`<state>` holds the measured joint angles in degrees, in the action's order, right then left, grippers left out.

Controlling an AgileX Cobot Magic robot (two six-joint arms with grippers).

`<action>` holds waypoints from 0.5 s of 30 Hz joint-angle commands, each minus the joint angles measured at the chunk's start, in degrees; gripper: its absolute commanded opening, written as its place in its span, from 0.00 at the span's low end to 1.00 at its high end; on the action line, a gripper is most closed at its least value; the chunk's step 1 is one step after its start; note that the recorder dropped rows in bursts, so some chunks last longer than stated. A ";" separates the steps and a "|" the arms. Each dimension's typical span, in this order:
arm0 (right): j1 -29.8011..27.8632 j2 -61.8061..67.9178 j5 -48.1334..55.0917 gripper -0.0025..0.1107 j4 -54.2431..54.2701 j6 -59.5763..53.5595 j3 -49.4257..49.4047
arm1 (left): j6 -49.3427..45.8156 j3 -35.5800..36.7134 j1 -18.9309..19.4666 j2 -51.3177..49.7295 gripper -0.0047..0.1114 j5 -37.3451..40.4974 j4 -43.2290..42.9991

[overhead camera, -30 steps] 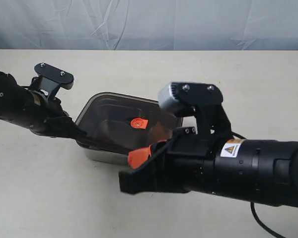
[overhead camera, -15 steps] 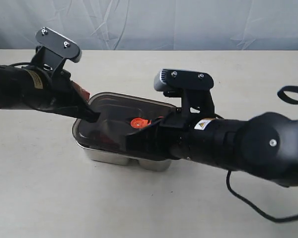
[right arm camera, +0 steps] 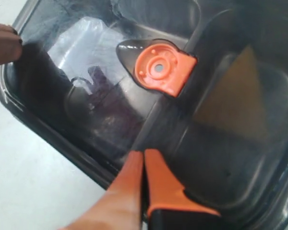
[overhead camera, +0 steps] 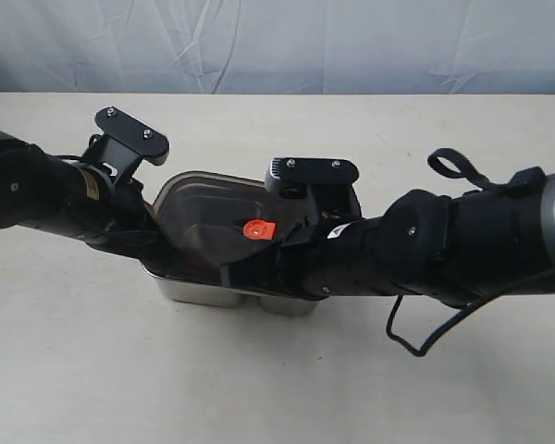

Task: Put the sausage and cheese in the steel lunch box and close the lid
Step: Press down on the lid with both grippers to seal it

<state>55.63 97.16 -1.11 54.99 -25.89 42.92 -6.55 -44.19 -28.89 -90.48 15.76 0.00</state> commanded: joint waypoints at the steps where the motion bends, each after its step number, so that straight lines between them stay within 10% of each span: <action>1: -0.34 1.98 -0.66 0.02 -0.53 -0.10 -0.30 | -0.01 1.39 -0.41 -2.24 0.04 2.24 0.46; 15: -0.34 1.98 -2.46 0.02 -0.53 -0.04 -0.30 | -0.01 1.39 -0.41 -3.90 0.04 2.24 3.11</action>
<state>55.63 97.77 -3.09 54.99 -25.78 43.16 -6.55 -43.97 -29.11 -92.15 14.95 1.81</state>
